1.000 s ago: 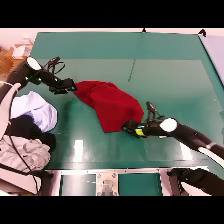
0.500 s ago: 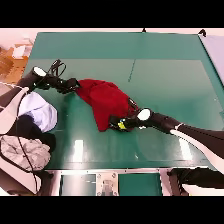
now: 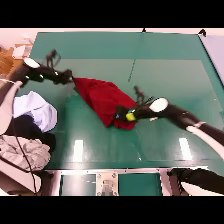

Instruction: Fold the shirts.

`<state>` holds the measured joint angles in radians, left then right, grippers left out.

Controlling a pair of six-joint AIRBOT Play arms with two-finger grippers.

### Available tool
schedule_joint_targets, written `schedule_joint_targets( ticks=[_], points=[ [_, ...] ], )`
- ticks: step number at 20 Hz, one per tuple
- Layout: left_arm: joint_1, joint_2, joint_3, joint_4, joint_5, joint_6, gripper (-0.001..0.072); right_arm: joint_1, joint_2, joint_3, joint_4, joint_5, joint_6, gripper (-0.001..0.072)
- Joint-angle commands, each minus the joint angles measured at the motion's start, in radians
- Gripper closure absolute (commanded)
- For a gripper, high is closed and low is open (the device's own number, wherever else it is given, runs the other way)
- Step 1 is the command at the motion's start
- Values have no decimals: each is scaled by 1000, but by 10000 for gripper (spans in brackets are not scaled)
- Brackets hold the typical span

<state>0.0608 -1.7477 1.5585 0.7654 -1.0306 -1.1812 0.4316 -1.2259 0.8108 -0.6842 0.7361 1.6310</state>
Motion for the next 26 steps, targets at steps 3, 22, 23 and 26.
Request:
schedule_joint_targets(
  ticks=[3,22,23,26],
  points=[
    [22,303,196,-10,-85,9,688,-322,385,196,-54,156,-74,697],
    [22,845,407,152,-254,-237,688,-621,380,908,-162,254,-219,697],
    [22,803,365,172,-290,-248,688,-620,317,902,-157,277,-210,698],
    [22,660,154,185,-306,-247,687,-557,91,854,-136,297,-211,697]
  ],
)
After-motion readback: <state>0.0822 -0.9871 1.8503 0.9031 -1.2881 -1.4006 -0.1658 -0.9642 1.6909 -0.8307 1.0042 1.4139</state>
